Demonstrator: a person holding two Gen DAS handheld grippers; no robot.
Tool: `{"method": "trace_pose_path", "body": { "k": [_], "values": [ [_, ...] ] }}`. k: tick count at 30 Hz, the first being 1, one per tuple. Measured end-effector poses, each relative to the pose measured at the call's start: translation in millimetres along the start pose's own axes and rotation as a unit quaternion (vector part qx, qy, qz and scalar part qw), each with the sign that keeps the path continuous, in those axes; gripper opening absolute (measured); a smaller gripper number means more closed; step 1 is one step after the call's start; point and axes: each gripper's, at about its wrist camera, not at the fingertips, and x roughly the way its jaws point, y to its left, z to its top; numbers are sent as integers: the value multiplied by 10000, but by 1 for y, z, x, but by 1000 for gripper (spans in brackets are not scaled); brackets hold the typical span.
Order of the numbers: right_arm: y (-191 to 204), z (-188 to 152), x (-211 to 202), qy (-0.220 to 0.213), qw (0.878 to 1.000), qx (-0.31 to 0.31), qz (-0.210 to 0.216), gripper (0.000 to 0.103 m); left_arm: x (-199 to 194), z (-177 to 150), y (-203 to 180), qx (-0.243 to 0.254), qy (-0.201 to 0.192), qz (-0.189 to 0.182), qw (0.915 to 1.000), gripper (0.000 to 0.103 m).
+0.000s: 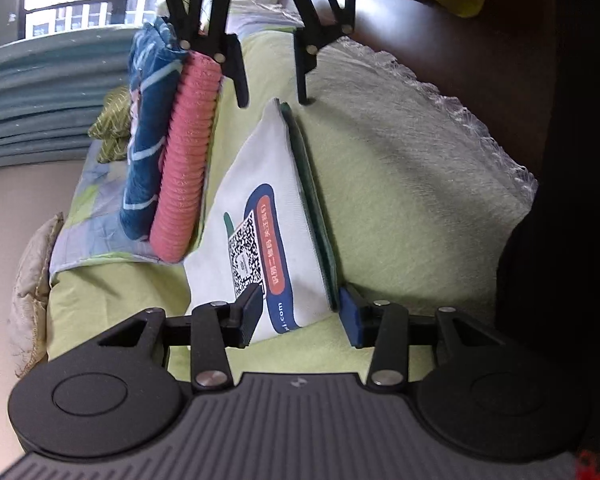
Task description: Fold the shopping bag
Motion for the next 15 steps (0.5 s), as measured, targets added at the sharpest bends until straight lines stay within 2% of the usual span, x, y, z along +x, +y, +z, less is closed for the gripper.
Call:
{"method": "trace_pose_path", "body": {
  "k": [3, 8, 9, 10, 11, 12, 13, 15],
  "values": [
    [5, -3, 3, -242, 9991, -332, -109, 31, 0, -5, 0, -117, -117, 77, 9998, 49],
    [5, -7, 15, -480, 9967, -644, -103, 19, 6, -9, 6, -261, -261, 54, 9993, 48],
    [6, -7, 18, -499, 9965, -667, -79, 13, 7, -10, 8, -281, -294, 30, 9992, 48],
    [5, -7, 21, -516, 9965, -651, -43, 13, 9, -10, 10, -310, -310, -66, 9990, 40],
    [2, -7, 22, -527, 9973, -509, 34, 13, 12, -10, 13, -347, -311, -226, 9987, 20],
    [-1, -6, 24, -525, 9979, -358, 117, 12, 13, -10, 16, -419, -301, -402, 9979, 11],
    [-8, -5, 24, -474, 9985, -149, 238, 12, 15, -10, 21, -546, -283, -541, 9966, 8],
    [-27, 1, 26, -326, 9966, 479, 591, 12, 19, -13, 40, -1237, -180, -897, 9881, 7]
  ]
}}
